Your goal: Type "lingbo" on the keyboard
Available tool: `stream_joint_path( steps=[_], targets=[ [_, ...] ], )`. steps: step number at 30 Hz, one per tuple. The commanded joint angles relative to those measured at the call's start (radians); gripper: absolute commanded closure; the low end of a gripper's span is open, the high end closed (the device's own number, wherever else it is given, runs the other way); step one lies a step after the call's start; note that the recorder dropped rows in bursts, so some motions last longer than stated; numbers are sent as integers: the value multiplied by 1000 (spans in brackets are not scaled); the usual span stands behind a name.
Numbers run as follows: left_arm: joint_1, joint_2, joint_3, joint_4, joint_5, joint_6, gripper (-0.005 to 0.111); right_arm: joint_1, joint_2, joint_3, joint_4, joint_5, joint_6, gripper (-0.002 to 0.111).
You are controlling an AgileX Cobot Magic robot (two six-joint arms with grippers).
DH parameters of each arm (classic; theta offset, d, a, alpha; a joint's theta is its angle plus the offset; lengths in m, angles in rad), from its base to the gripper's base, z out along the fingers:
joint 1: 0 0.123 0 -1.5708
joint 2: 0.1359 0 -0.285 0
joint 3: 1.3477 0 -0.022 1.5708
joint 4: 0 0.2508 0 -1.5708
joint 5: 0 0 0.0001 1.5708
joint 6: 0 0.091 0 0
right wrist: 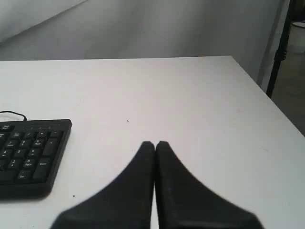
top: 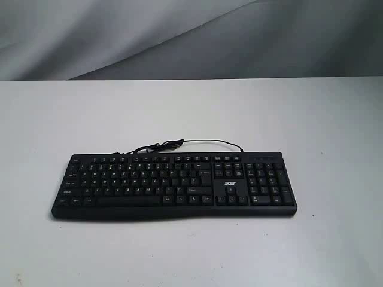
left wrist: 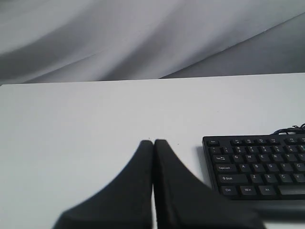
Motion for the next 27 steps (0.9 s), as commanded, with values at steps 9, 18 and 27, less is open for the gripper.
stream_joint_path(
  steps=[9, 18, 27],
  targets=[
    [2, -3, 4, -8, -5, -4, 106, -9, -1, 3, -59, -343, -1, 108],
    [2, -3, 4, -8, -5, -4, 106, -9, -1, 3, -59, -638, -1, 108],
    [2, -3, 4, -8, -5, -4, 106, -9, -1, -1, 61, -963, 211, 108]
  ],
)
